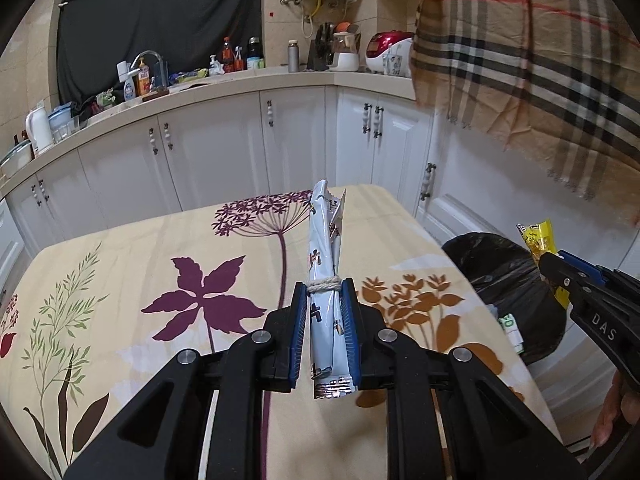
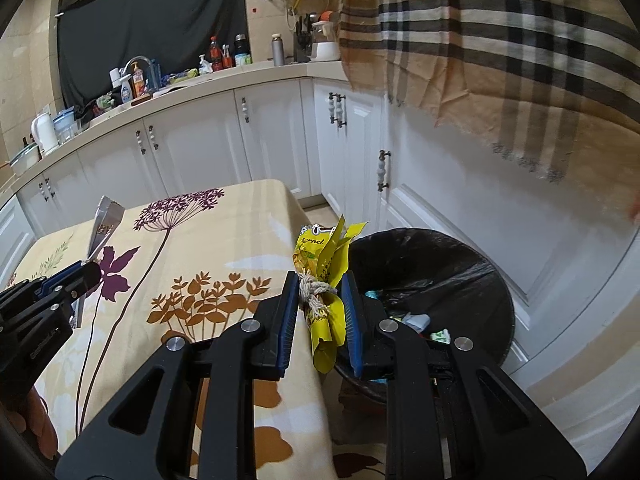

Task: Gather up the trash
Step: 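Carry the wrapper and foil roll over the bin and open both grippers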

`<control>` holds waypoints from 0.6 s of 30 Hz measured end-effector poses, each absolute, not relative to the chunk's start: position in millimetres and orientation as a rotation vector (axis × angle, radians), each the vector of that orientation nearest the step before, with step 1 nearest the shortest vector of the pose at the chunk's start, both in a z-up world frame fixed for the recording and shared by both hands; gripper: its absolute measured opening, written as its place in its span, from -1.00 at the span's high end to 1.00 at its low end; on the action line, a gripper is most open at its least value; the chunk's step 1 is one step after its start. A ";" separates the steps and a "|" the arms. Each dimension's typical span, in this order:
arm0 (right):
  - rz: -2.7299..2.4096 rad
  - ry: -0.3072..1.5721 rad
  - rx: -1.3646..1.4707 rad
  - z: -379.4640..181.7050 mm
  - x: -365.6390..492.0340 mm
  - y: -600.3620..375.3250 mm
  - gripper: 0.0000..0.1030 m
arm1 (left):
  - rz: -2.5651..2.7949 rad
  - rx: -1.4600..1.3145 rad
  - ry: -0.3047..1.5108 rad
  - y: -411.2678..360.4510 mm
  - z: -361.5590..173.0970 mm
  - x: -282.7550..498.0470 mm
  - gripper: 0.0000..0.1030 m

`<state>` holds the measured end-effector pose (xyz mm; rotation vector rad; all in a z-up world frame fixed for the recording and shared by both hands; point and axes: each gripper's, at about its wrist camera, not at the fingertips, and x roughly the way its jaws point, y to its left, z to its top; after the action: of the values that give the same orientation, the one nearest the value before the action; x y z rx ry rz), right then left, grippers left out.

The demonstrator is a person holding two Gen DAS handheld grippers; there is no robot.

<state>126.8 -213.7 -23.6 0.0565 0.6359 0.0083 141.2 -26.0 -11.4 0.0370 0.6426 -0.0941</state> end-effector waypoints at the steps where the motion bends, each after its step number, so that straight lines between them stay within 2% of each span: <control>1: 0.002 0.632 0.059 -22.5 124.9 -217.0 0.59 | -0.101 0.038 0.637 -28.9 -9.5 139.4 0.64; 18: -0.103 0.609 0.090 -18.8 109.2 -265.5 0.59 | -0.236 0.081 0.596 -89.6 -2.0 135.1 0.64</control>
<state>109.2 -265.5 -18.8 0.0902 0.6095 -0.1027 135.1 -89.6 -2.0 0.0806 0.5958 -0.2364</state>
